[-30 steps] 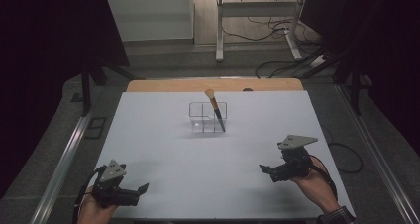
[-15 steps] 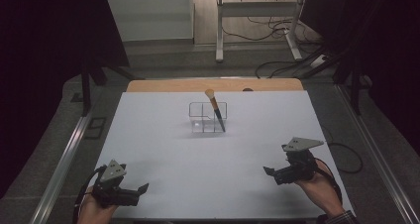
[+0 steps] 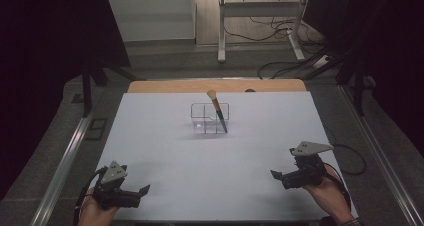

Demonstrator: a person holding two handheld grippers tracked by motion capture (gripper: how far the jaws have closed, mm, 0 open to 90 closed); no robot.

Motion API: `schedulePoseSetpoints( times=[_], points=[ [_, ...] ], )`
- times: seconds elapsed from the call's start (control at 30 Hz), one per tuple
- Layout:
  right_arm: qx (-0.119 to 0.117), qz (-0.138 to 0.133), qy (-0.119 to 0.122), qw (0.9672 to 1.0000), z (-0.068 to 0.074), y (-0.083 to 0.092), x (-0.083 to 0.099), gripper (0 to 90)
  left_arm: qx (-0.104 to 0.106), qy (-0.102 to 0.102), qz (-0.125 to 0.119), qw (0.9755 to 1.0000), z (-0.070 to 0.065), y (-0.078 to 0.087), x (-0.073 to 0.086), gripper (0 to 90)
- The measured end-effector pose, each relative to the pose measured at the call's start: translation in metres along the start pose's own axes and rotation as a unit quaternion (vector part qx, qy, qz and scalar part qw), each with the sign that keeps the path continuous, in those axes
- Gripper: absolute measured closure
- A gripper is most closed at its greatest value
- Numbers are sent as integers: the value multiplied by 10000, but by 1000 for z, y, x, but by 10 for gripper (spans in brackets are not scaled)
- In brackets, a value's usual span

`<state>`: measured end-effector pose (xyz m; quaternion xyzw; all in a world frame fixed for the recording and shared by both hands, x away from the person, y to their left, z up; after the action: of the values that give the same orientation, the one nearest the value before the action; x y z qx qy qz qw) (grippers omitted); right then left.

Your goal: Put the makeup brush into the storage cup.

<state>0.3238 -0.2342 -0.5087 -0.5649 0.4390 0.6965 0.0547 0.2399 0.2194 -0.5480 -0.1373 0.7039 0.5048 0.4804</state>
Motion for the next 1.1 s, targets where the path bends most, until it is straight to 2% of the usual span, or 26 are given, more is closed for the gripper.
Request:
schedulePoseSetpoints(
  times=[1.1],
  points=[
    [323, -40, -285, 9991, -14, 29, 19, 4, -8, -7, 3, 10000, 0, -1, 0, 0]
  ],
)
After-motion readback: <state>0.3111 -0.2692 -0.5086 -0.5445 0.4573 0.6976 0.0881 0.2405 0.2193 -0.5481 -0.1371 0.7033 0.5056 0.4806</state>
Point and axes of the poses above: each handheld gripper's, and its own axes: y roughly backward along the jaws, x roughly out of its underside, z roughly to its left, the point moved 8 cm from there along -y, roughly forward along the jaws, and after that the axes turned 10 degrees about -z, right-handed, at the moved point
